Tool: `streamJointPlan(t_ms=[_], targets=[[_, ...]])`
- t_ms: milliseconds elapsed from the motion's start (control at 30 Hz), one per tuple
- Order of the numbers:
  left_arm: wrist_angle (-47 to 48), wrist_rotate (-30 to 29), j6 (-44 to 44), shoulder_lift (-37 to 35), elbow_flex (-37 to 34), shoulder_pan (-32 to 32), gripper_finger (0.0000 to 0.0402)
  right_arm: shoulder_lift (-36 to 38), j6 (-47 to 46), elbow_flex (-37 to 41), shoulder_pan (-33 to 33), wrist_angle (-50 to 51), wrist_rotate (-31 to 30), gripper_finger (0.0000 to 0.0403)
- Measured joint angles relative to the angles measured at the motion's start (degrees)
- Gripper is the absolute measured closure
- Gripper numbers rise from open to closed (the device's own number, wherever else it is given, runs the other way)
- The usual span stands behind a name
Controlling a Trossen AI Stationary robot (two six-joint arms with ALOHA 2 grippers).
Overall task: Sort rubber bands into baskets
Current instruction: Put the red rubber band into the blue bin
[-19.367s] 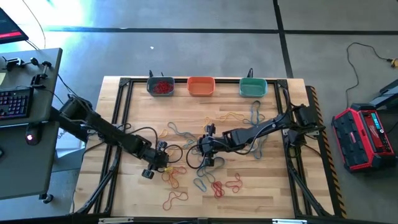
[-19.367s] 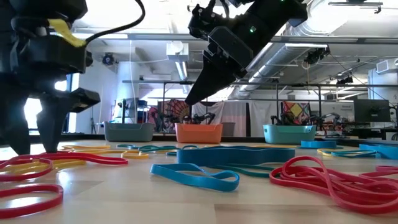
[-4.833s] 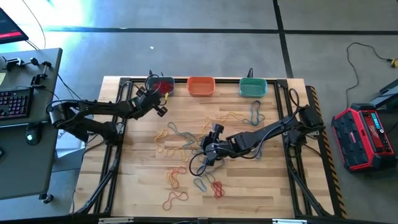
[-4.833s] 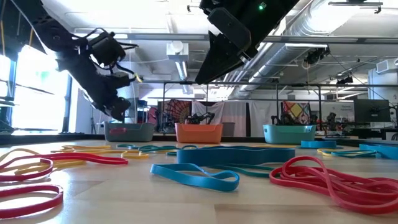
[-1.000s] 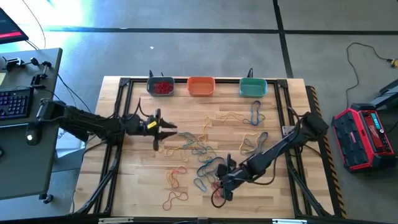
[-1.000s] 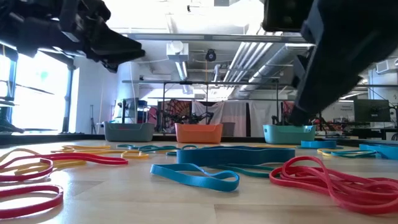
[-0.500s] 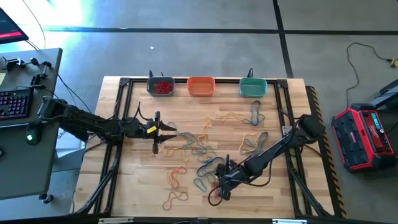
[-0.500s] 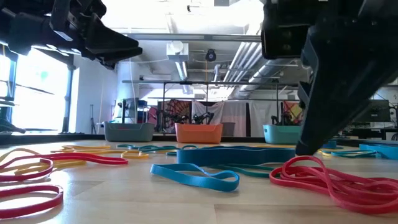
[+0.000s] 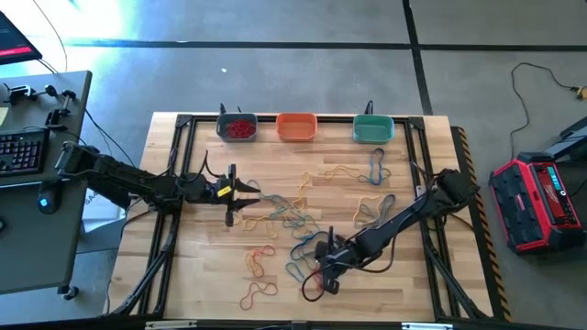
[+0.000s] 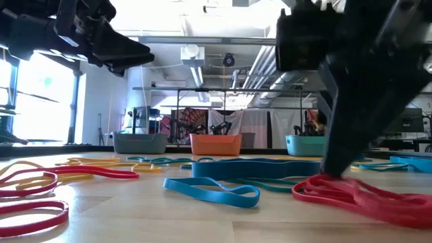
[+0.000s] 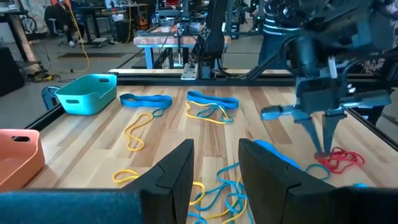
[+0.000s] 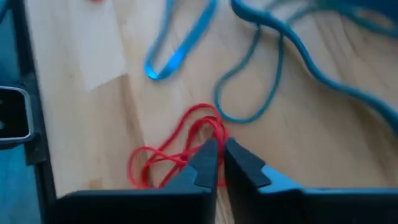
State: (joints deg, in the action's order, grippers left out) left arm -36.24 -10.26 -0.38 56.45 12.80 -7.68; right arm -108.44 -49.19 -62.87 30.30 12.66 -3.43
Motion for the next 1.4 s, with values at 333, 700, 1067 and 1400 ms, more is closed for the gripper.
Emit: streamJointPlan(t_ms=[333,700,1067,1400], targets=[[0.3,0.0,-0.5,0.0,0.0,0.0,0.0282,0.1,10.6,-17.9,-0.1,24.4,-4.7,0.04],[1.2,0.0,-1.5,0.0,0.0,0.0,0.0282,-1.6,5.6,-20.2,1.2,33.5,2.9,0.0348],[1.8,-0.9,-1.6,0.0,0.0,0.0,0.0282,-6.5,10.2,-16.9,2.2,32.8,0.3,0.0283],[2.5,-0.9,-2.5,0.0,0.0,0.0,0.0282,-8.8,13.6,-17.1,0.8,32.8,4.0,0.0392]])
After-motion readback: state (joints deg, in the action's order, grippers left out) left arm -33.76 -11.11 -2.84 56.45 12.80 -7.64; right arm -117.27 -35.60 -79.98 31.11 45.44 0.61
